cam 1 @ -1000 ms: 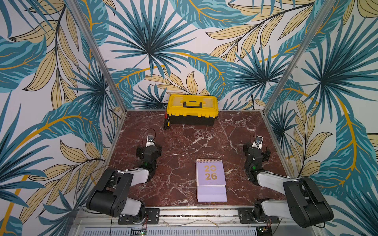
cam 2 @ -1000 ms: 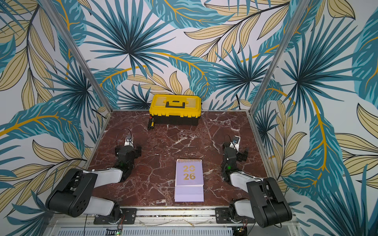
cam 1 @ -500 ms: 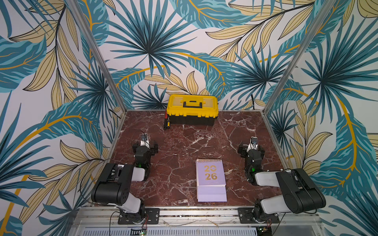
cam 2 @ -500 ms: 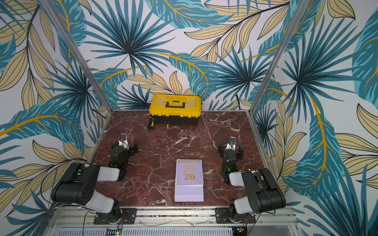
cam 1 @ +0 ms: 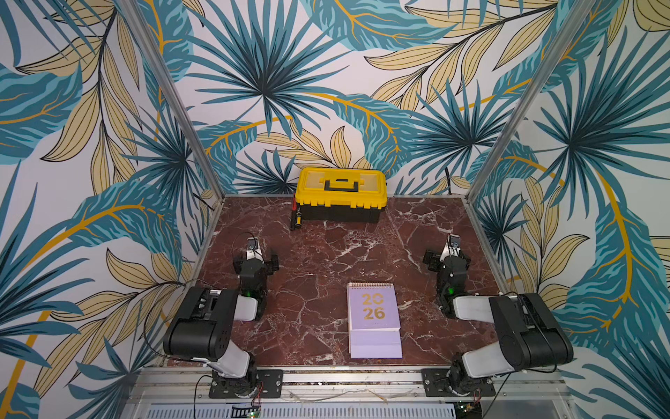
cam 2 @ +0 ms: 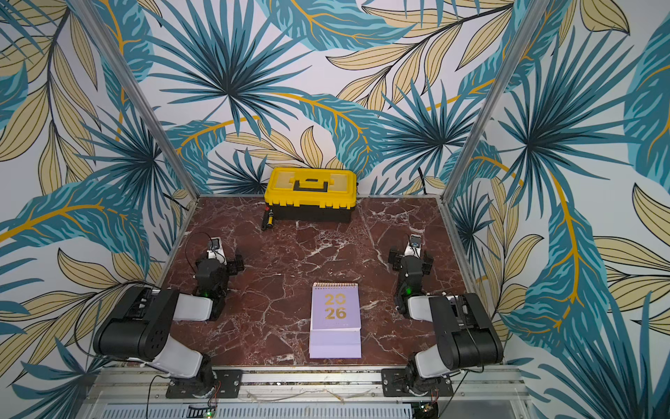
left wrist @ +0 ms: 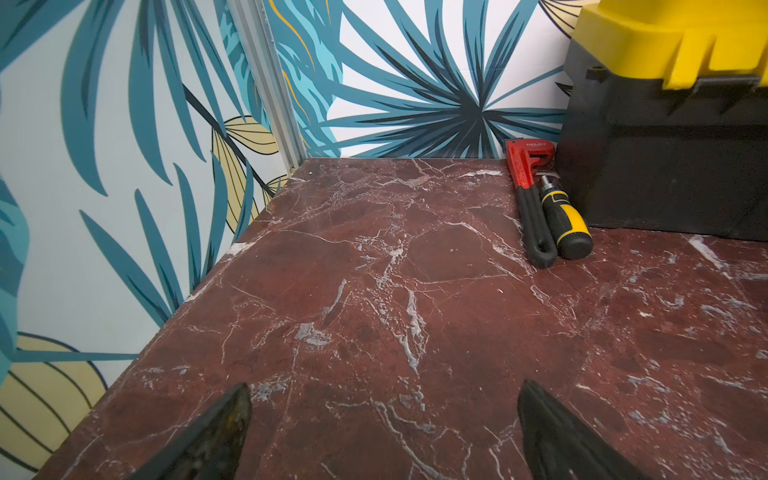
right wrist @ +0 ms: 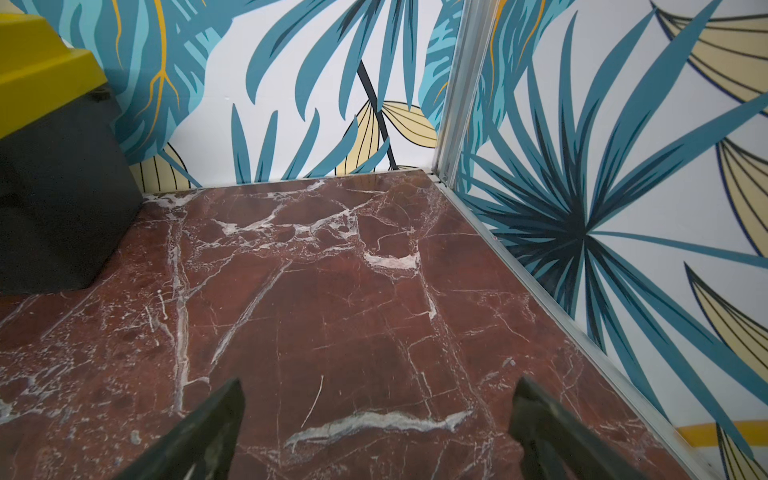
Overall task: Stack the calendars
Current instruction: Reset both arms
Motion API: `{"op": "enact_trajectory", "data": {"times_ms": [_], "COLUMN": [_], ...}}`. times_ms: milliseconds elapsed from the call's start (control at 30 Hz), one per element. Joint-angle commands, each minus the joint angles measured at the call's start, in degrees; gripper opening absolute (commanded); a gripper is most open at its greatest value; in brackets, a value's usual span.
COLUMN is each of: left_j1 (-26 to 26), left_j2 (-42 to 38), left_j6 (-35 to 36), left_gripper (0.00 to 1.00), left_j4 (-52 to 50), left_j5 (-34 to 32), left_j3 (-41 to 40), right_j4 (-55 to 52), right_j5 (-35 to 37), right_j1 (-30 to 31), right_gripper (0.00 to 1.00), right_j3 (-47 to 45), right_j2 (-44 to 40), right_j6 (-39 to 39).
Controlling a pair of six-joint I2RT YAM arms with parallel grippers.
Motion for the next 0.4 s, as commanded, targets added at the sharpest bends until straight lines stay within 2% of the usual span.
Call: {"op": "enact_trajectory", "data": {"times_ms": [0, 367], "left_j1": [0.4, 0.4], "left_j2": [0.2, 0.1], "left_j6": [-0.6, -0.5], "left_gripper": [0.99, 1.00], "left_j4": [1.2, 1.2], "left_j5": [-0.5, -0.5], "left_j3": [1.4, 1.4], "right_j4": [-2.6, -3.3], "right_j5": [-0.5, -0.9], "right_j1": [-0.3, -0.4], "right_gripper": [1.00, 1.00], "right_j3": [-0.1, 0.1], "right_j2": [-0.4, -0.5], "right_j6": [1.1, 1.2]}}
